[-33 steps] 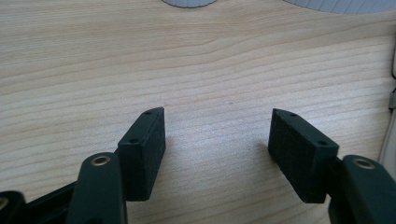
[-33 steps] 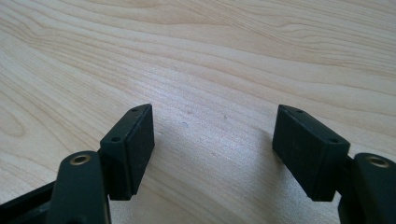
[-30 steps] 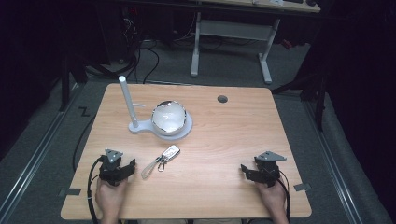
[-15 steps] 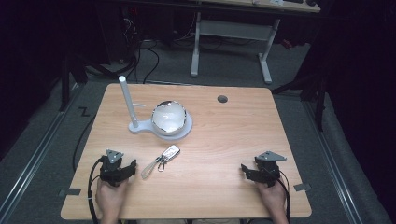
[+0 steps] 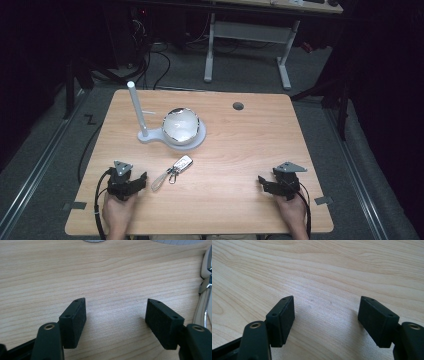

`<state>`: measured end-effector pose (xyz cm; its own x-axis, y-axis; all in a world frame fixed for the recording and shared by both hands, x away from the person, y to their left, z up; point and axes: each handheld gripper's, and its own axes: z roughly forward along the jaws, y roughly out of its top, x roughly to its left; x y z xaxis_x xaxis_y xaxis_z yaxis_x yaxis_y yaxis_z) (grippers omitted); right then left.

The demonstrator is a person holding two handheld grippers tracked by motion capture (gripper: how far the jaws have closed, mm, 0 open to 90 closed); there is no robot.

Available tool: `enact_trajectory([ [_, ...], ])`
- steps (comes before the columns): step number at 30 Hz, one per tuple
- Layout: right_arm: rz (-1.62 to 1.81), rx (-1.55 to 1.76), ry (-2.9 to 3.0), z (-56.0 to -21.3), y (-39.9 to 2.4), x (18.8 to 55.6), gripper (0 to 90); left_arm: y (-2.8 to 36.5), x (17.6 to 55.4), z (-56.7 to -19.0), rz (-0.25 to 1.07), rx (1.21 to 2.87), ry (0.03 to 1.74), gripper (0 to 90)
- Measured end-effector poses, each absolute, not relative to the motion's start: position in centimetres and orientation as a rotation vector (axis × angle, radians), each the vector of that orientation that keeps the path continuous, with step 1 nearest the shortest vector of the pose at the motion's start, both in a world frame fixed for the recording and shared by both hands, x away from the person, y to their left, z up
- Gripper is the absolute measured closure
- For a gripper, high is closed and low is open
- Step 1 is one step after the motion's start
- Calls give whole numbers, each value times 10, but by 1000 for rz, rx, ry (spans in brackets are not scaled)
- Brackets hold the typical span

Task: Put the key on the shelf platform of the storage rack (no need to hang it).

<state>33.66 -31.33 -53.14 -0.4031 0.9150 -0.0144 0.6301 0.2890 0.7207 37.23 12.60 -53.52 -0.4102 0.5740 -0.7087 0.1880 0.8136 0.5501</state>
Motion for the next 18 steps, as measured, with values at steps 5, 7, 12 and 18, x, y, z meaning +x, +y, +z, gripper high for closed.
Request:
enact_trajectory([
  [5, 898, 1385, 2137, -531, -313, 337, 298, 127, 372, -534, 445, 566, 1986, 303],
  [7, 898, 1385, 2136, -531, -313, 337, 298, 128, 371, -533, 441, 567, 1987, 302],
  [12, 898, 1384, 2137, -531, -313, 337, 298, 127, 370, -535, 443, 594, 1979, 270],
  [18, 899, 1384, 2136, -531, -313, 337, 298, 128, 369, -534, 418, 602, 1976, 249],
])
